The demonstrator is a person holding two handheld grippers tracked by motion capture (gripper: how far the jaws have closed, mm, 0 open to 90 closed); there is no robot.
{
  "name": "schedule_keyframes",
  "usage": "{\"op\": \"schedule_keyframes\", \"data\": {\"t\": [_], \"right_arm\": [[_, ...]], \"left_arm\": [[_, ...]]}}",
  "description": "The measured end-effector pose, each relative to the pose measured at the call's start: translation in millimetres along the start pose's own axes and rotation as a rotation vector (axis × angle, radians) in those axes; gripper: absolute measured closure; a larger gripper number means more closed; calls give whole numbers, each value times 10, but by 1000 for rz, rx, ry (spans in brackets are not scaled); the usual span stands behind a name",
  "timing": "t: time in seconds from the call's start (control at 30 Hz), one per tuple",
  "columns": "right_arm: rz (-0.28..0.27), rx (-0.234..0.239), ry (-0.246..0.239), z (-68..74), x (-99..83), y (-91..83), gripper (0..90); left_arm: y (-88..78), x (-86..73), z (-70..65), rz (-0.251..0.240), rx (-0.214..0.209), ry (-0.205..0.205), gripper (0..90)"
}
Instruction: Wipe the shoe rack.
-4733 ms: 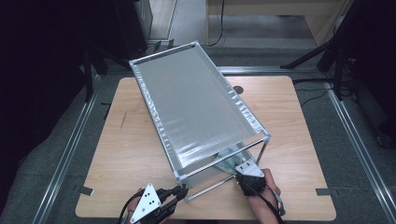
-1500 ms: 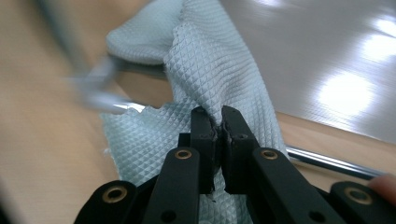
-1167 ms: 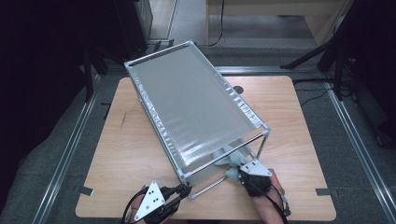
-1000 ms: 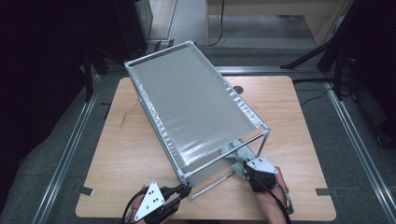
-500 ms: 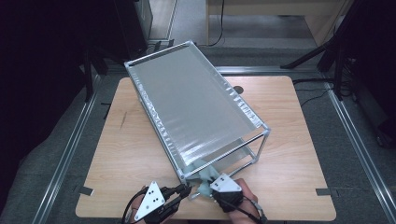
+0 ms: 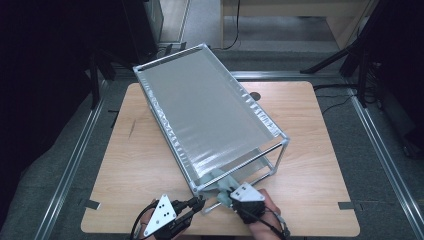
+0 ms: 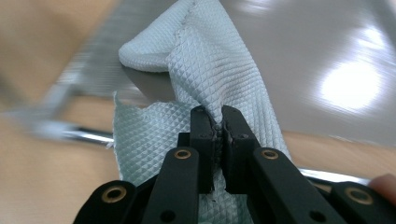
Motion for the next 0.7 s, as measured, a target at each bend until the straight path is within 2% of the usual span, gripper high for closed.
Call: {"op": "schedule_keyframes", "data": {"t": [0.13, 0.33, 0.4, 0.43, 0.47, 0.57, 0.7], "right_arm": [[-4, -105, 52, -324, -49, -79, 852], [6, -248, 112, -723, -128, -206, 850], [-5, -275, 165, -832, -171, -242, 844], [-12, -273, 183, -859, -187, -250, 844], [-13, -273, 191, -854, -192, -248, 847], [-2, -288, 148, -747, -165, -209, 856], [-8, -214, 95, -506, -104, -157, 856]], "left_arm": [[0, -1, 0, -1, 1, 0, 816], [-2, -2, 2, -1, -1, 0, 816], [-1, -2, 2, -1, -2, 0, 816], [-1, -2, 2, -1, -2, 0, 816], [-1, -2, 3, -1, -3, 0, 817], [-3, -2, 6, 0, -3, 1, 816], [-3, -3, 5, -1, -1, 2, 816]]}}
Point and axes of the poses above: each handheld gripper's, and its own axes: y roughly forward along the jaws, x roughly out of its top, z roughly to its left, the point moved 2 cm from there along y, roughly forward along the jaws, and after that the axes turned 5 degrees about x, right-handed, at the moved point
